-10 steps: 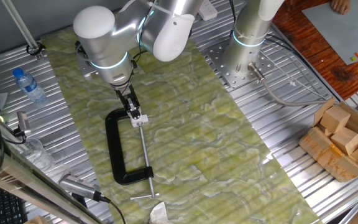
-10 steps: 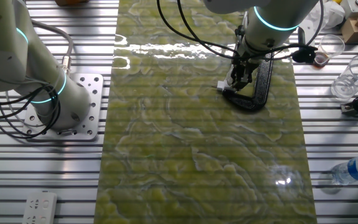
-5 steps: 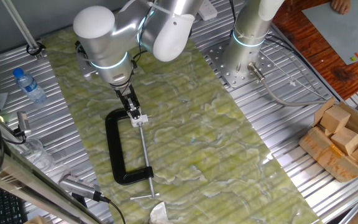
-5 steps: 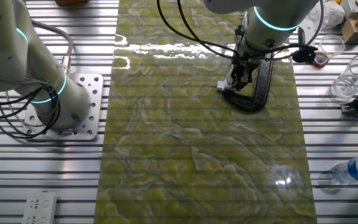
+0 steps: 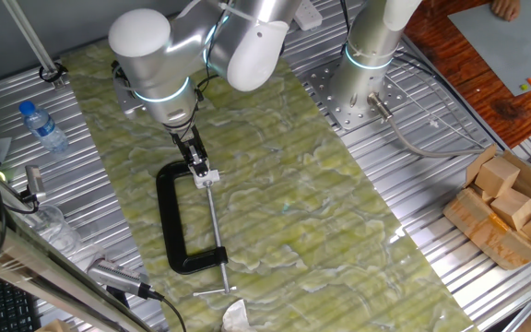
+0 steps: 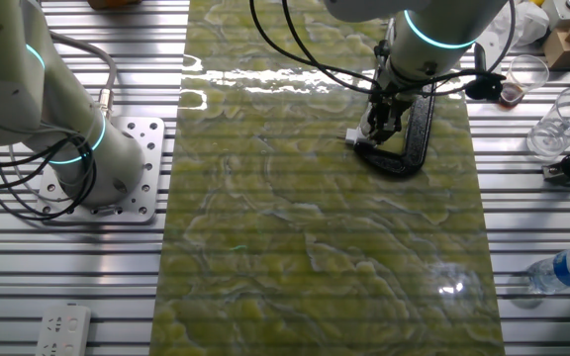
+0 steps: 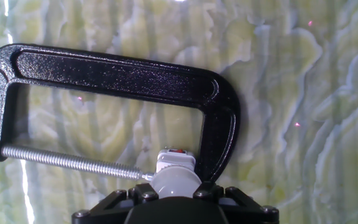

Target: Install the light bulb by rotating it

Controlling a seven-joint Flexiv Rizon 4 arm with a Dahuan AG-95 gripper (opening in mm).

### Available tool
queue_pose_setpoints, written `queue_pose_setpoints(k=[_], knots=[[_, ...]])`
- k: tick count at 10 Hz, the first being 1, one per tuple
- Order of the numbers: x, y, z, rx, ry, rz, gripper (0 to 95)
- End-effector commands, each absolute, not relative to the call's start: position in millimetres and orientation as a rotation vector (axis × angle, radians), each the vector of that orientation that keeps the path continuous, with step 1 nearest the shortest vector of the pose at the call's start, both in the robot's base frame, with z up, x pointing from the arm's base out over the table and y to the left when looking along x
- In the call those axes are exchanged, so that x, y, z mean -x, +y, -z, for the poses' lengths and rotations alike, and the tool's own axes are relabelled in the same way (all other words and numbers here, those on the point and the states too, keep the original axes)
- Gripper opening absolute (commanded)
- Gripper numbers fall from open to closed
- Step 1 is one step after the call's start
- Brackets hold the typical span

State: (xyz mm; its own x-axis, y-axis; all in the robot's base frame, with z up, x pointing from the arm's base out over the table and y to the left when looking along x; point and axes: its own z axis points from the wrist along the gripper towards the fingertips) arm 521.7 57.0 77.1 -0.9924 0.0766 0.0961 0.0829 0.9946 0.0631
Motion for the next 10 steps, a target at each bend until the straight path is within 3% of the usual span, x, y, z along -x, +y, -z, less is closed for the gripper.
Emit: queue_pose_setpoints(k=[1, 2, 7, 10], knots=[[-522.1, 57.1, -79.5, -0.194, -3.042, 0.077, 19.0], [-522.1, 57.2, -79.8, -0.154, -3.046, 0.092, 76.0], [-522.1, 57.2, -80.2, -0.285, -3.052, 0.083, 76.0], [-522.7, 57.4, -89.2, -0.893, -2.955, 0.067, 76.0]])
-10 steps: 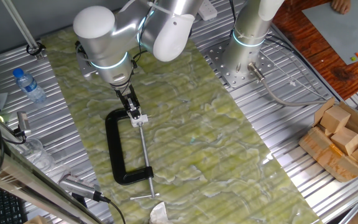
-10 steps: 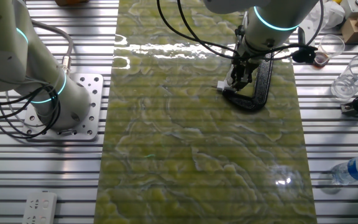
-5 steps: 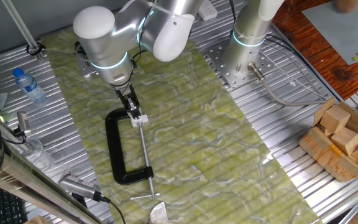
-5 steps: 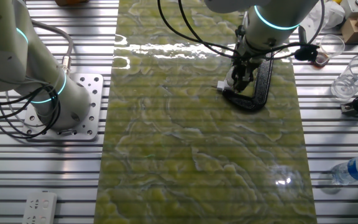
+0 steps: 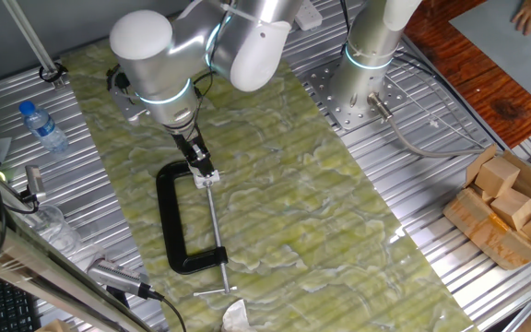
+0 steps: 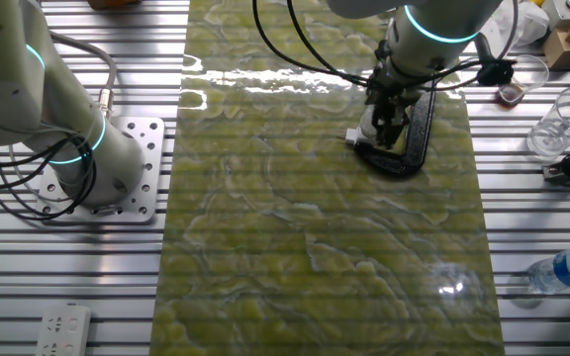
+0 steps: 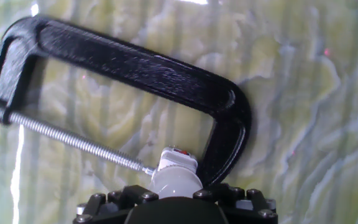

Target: Install the light bulb by rotating it

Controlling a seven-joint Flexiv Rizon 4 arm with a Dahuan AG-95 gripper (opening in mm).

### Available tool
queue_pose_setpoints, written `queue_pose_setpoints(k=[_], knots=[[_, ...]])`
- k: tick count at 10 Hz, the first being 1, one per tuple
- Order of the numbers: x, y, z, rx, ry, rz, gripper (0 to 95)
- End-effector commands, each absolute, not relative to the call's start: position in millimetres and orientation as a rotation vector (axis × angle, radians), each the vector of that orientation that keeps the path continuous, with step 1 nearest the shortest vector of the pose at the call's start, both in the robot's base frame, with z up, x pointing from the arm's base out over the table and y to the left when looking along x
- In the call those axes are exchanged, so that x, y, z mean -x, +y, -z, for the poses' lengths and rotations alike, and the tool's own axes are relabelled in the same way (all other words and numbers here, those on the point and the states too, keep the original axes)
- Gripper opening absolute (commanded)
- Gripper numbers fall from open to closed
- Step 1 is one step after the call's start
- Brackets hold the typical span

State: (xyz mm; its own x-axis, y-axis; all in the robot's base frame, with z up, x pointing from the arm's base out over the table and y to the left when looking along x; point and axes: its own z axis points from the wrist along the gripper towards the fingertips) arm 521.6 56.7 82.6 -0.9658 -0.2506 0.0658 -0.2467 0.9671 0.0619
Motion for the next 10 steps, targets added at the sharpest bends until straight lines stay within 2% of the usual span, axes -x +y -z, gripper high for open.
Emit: queue_pose_setpoints(k=[1, 6, 10], knots=[[-522.8, 57.4, -90.3, -1.093, -2.897, 0.054, 76.0], [-521.8, 56.6, -89.7, -1.624, -2.676, 0.082, 76.0], [-521.8, 56.6, -89.6, -1.829, -2.556, 0.084, 76.0]])
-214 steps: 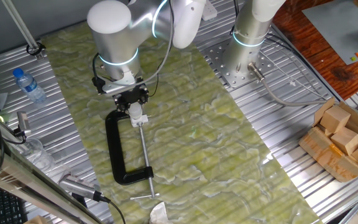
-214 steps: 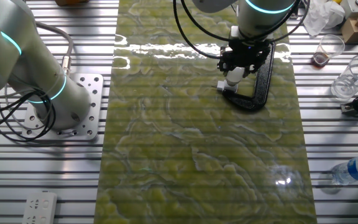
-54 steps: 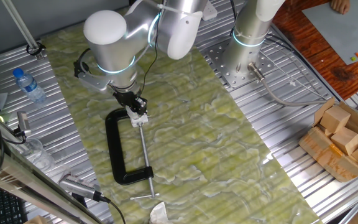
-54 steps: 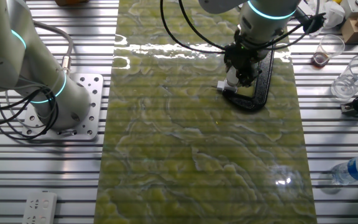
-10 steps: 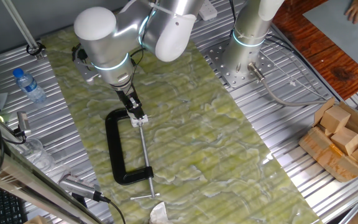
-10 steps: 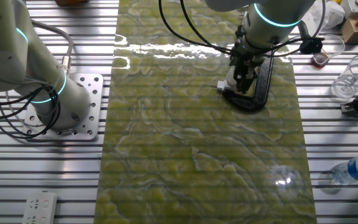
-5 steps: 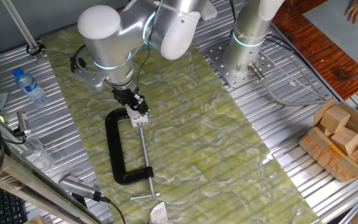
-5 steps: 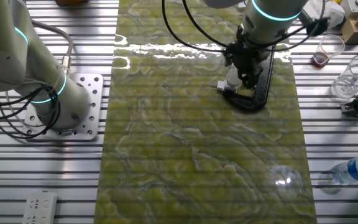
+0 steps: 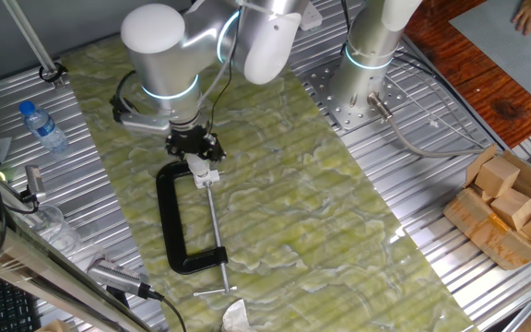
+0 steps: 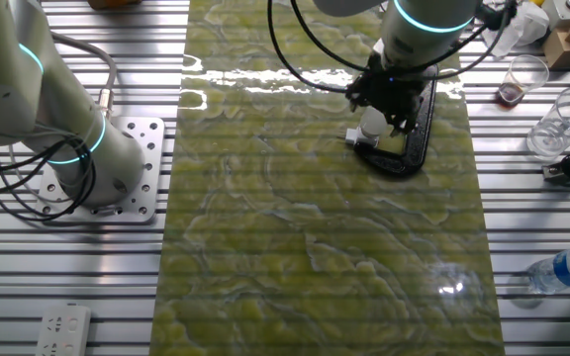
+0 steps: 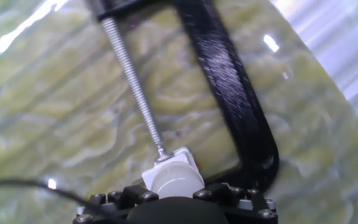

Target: Install the light bulb by rotating it

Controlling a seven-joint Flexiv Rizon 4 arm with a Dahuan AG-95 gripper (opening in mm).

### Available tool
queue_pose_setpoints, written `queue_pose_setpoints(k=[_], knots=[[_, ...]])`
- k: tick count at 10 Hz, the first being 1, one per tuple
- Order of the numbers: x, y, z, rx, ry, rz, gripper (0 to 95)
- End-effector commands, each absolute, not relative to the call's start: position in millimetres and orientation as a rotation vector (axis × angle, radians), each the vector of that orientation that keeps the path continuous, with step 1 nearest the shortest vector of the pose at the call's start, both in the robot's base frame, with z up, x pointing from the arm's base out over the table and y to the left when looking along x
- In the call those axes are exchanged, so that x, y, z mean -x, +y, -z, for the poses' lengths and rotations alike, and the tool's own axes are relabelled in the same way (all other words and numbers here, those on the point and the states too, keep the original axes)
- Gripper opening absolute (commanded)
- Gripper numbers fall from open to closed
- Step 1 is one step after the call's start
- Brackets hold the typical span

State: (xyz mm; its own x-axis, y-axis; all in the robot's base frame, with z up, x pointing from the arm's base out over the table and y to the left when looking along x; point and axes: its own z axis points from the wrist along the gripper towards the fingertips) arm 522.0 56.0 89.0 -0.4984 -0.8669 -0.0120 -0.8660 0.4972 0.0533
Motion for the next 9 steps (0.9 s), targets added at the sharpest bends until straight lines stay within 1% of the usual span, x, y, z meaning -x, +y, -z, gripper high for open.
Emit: queue_pose_setpoints(k=[1, 4, 9], knots=[[-521.8, 56.6, -89.4, -1.854, -2.549, 0.083, 76.0], [-521.7, 56.6, -88.5, -1.988, -2.46, 0.076, 76.0], [-521.6, 57.1, -82.3, -2.028, -2.431, 0.074, 76.0]])
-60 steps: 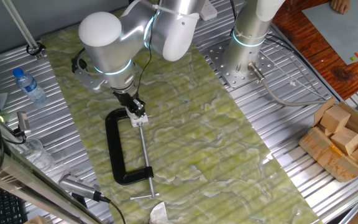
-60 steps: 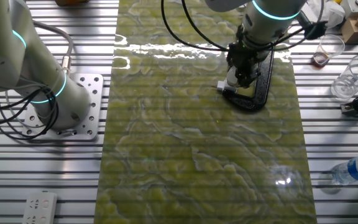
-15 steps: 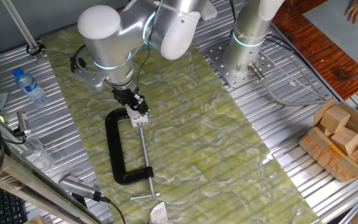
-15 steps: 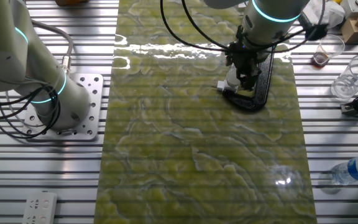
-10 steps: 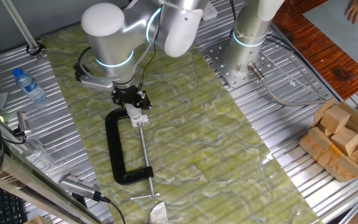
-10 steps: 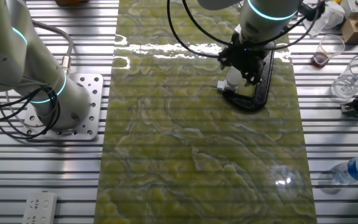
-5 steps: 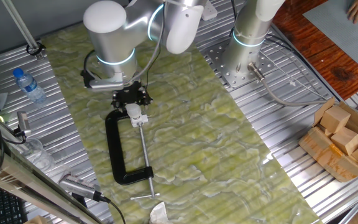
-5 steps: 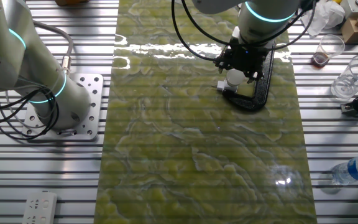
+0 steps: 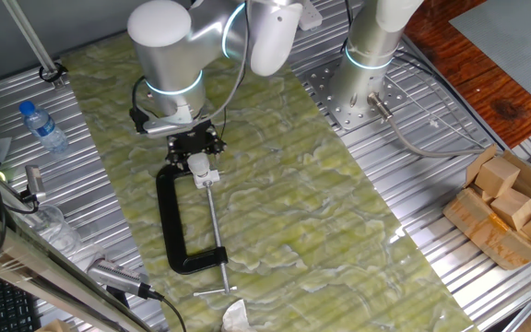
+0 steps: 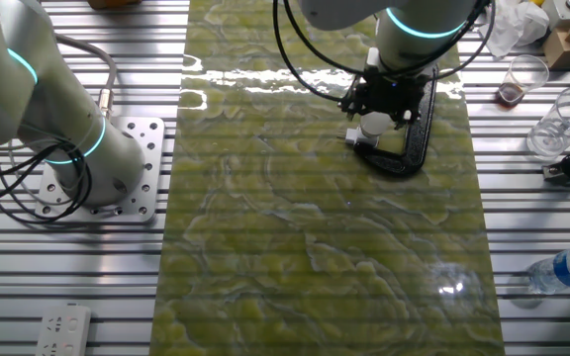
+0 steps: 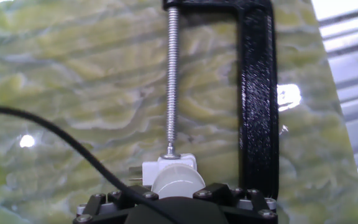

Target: Install the light bulb by rotating it

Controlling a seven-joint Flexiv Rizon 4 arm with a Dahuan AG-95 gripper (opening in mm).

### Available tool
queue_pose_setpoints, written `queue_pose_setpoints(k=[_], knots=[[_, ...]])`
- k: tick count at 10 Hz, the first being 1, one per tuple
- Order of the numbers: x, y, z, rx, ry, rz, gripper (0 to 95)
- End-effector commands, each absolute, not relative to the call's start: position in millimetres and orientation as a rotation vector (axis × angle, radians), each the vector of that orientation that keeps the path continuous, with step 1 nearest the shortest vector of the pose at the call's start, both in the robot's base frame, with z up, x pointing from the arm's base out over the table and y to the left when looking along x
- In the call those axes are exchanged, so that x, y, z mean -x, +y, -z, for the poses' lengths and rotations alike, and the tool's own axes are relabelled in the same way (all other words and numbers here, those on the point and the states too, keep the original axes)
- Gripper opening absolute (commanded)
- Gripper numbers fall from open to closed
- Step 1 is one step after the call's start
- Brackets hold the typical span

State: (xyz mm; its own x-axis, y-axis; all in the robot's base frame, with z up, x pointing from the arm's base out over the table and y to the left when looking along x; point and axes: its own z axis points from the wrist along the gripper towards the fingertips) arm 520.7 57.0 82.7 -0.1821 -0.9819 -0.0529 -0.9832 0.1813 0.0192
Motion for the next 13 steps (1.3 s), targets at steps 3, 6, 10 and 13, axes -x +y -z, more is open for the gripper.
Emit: queue_pose_setpoints(k=[3, 6, 10, 13], knots=[[-521.8, 57.3, -81.8, 2.006, 2.385, -0.064, 76.0], [-521.9, 57.7, -80.8, 2.009, 2.377, -0.063, 76.0], [-521.9, 57.8, -80.7, 2.001, 2.376, -0.055, 38.0], [-521.9, 57.8, -80.6, 1.988, 2.382, -0.052, 19.0]])
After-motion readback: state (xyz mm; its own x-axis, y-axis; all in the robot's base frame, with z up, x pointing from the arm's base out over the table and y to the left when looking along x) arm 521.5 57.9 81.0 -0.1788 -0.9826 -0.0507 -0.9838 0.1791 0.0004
